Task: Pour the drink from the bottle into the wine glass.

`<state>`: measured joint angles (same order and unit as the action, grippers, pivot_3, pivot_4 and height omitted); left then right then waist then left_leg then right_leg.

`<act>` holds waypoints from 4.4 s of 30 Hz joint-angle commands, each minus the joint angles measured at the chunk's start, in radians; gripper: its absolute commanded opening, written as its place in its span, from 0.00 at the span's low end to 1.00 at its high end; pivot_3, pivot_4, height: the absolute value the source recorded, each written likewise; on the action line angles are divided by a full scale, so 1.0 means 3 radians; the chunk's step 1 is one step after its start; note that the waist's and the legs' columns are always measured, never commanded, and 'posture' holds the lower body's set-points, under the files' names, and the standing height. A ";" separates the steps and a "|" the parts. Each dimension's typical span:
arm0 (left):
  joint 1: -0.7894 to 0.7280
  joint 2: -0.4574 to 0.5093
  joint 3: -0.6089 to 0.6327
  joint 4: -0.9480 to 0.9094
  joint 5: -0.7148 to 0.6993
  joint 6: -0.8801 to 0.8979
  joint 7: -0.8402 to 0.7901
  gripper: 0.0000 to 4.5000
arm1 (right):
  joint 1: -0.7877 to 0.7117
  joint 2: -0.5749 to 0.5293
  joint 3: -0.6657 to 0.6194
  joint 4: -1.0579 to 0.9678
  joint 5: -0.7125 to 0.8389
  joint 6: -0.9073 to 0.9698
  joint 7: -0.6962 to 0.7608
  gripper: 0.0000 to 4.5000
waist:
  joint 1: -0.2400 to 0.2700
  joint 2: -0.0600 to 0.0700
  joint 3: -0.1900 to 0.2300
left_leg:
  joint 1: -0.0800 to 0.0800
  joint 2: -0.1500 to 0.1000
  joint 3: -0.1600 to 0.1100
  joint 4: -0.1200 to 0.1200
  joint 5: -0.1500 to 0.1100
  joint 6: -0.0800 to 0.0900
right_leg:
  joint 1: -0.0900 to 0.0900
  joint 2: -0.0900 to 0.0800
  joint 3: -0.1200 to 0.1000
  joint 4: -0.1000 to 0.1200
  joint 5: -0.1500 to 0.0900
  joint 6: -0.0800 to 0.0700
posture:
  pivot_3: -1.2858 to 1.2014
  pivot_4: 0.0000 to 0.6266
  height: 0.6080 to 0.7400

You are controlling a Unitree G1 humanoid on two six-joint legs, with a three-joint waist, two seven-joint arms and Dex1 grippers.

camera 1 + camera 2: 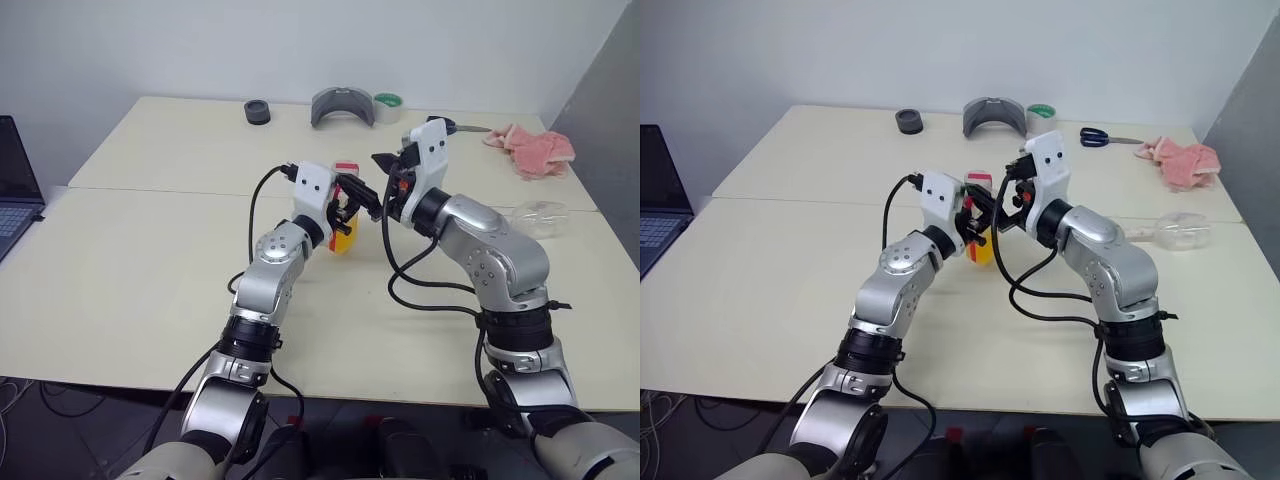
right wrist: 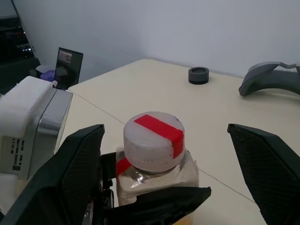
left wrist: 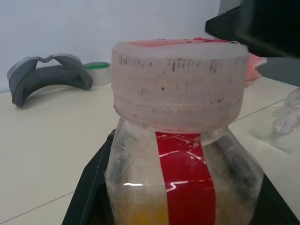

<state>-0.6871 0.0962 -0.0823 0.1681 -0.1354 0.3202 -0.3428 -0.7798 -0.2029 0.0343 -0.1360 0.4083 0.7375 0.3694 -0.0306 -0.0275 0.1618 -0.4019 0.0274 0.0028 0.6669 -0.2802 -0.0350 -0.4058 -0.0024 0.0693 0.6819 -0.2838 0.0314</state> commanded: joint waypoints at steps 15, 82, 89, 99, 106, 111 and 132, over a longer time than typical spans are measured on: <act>-0.0144 -0.0043 -0.0007 -0.0196 -0.0003 -0.0039 -0.0019 0.42 | -0.0163 0.0325 -0.0038 0.0155 -0.0022 -0.0119 -0.0066 1.00 | -0.0001 0.0000 0.0000 | 0.0000 0.0000 -0.0001 -0.0001 0.0000 0.0000 | 0.0000 -0.0001 -0.0001 0.0000 0.0000 0.0000 | 0.52 0.24 1.00; -0.0091 0.0150 0.0026 -0.0540 -0.0495 0.0153 -0.0781 0.42 | 0.0105 -0.0358 -0.0353 -0.0383 0.0381 0.0194 0.0331 0.99 | -0.0004 0.0002 0.0001 | -0.0001 0.0000 0.0000 -0.0003 0.0000 0.0000 | -0.0002 0.0000 0.0000 -0.0002 0.0000 0.0000 | 0.52 0.24 1.00; -0.0006 0.0294 -0.0037 -0.0683 -0.0643 0.0225 -0.1107 0.42 | 0.0218 -0.0668 -0.0544 -0.0623 0.0656 0.0423 0.0387 0.99 | -0.0005 0.0003 0.0002 | -0.0002 0.0000 0.0000 -0.0004 0.0000 0.0001 | -0.0002 0.0000 0.0000 -0.0004 0.0000 0.0000 | 0.52 0.24 1.00; 0.0010 0.0475 -0.0052 -0.0672 -0.0737 0.0179 -0.1495 0.42 | 0.0249 -0.0759 -0.0556 -0.0868 0.1009 0.0651 0.0361 0.99 | -0.0005 0.0003 0.0002 | -0.0002 0.0000 -0.0001 -0.0003 0.0000 0.0001 | -0.0001 0.0003 0.0001 -0.0004 0.0000 0.0000 | 0.52 0.24 1.00; 0.0011 0.0427 -0.0059 -0.0622 -0.0681 0.0113 -0.1419 0.42 | 0.0309 -0.0636 -0.0484 -0.0949 0.0979 0.0625 0.0198 0.99 | -0.0003 0.0003 0.0002 | -0.0002 0.0000 -0.0001 -0.0003 0.0000 0.0001 | -0.0001 0.0003 0.0001 -0.0004 0.0000 0.0000 | 0.52 0.24 1.00; 0.0032 0.0432 -0.0060 -0.0562 -0.0644 0.0041 -0.1417 0.42 | 0.0339 -0.0489 -0.0391 -0.1060 0.0988 0.0657 0.0057 0.99 | -0.0004 0.0003 0.0002 | -0.0002 0.0001 -0.0001 -0.0003 0.0000 0.0001 | -0.0001 0.0003 0.0001 -0.0004 0.0000 0.0000 | 0.52 0.24 1.00; -0.0038 0.0401 -0.0090 -0.0479 -0.0590 -0.0006 -0.1417 0.42 | 0.0329 -0.0190 -0.0286 -0.0798 0.0811 0.0280 -0.0089 0.71 | -0.0004 0.0004 0.0002 | -0.0002 0.0000 -0.0001 -0.0003 0.0000 0.0001 | -0.0001 0.0003 0.0000 -0.0004 0.0000 0.0000 | 0.52 0.24 1.00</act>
<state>-0.6684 0.2200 -0.1130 0.0518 -0.3106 0.3388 -0.7736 -0.6764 -0.2608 -0.0252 -0.3482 0.6421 0.8410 0.3445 -0.0318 -0.0265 0.1625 -0.4026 0.0275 0.0024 0.6661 -0.2803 -0.0348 -0.4061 -0.0016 0.0694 0.6806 -0.2840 0.0314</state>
